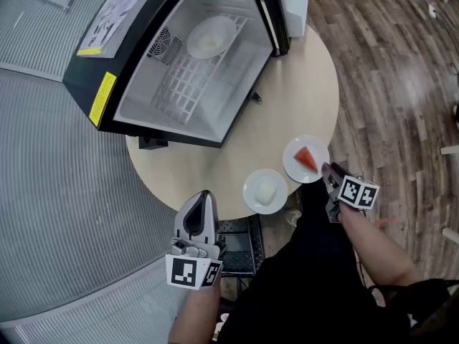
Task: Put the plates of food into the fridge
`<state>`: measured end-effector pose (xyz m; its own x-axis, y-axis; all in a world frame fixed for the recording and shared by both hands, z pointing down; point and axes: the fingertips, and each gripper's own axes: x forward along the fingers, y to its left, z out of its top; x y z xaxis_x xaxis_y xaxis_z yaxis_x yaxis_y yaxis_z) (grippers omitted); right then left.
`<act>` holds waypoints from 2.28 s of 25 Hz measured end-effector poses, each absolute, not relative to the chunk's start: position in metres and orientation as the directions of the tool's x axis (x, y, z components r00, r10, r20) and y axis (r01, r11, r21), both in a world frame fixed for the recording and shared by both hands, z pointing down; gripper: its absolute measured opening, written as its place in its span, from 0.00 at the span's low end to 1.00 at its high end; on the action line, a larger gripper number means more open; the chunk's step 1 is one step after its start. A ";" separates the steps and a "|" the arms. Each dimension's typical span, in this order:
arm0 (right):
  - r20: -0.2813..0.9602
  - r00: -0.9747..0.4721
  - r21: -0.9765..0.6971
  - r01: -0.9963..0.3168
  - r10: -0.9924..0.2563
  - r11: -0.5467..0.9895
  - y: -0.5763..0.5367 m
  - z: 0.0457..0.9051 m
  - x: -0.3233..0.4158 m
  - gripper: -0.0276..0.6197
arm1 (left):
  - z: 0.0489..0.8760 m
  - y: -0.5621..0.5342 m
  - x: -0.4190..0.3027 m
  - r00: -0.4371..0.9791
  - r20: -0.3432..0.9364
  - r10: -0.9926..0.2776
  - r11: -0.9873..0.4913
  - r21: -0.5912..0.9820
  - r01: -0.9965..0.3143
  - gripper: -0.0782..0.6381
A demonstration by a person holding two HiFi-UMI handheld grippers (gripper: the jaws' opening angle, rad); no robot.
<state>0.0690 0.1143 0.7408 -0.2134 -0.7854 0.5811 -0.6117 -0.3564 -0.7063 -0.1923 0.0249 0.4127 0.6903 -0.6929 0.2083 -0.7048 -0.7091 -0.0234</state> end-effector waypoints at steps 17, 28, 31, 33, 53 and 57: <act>0.483 -0.279 -0.818 -0.483 -0.830 -0.314 0.113 0.742 0.065 0.14 | 0.413 0.016 -0.165 0.727 0.208 -0.655 -0.747 -0.033 -0.664 0.11; 0.400 -0.292 -0.893 -0.337 -0.869 -0.298 0.113 0.721 0.068 0.07 | 0.400 0.018 -0.154 0.739 0.163 -0.653 -0.752 -0.032 -0.658 0.11; 0.418 -0.305 -0.878 -0.379 -0.856 -0.293 0.109 0.717 0.071 0.07 | 0.396 0.019 -0.155 0.733 0.152 -0.663 -0.744 -0.033 -0.667 0.11; 0.432 -0.310 -0.865 -0.406 -0.847 -0.293 0.110 0.715 0.073 0.07 | 0.393 0.020 -0.155 0.733 0.149 -0.664 -0.744 -0.031 -0.668 0.11; 0.324 -0.443 -0.894 -0.431 -0.836 -0.119 0.017 0.625 0.056 0.07 | 0.347 -0.008 -0.184 0.642 0.042 -0.765 -0.644 -0.057 -0.763 0.11; 0.297 -0.478 -0.895 -0.440 -0.827 -0.067 -0.005 0.607 0.046 0.07 | 0.336 -0.017 -0.193 0.619 0.021 -0.785 -0.619 -0.078 -0.782 0.11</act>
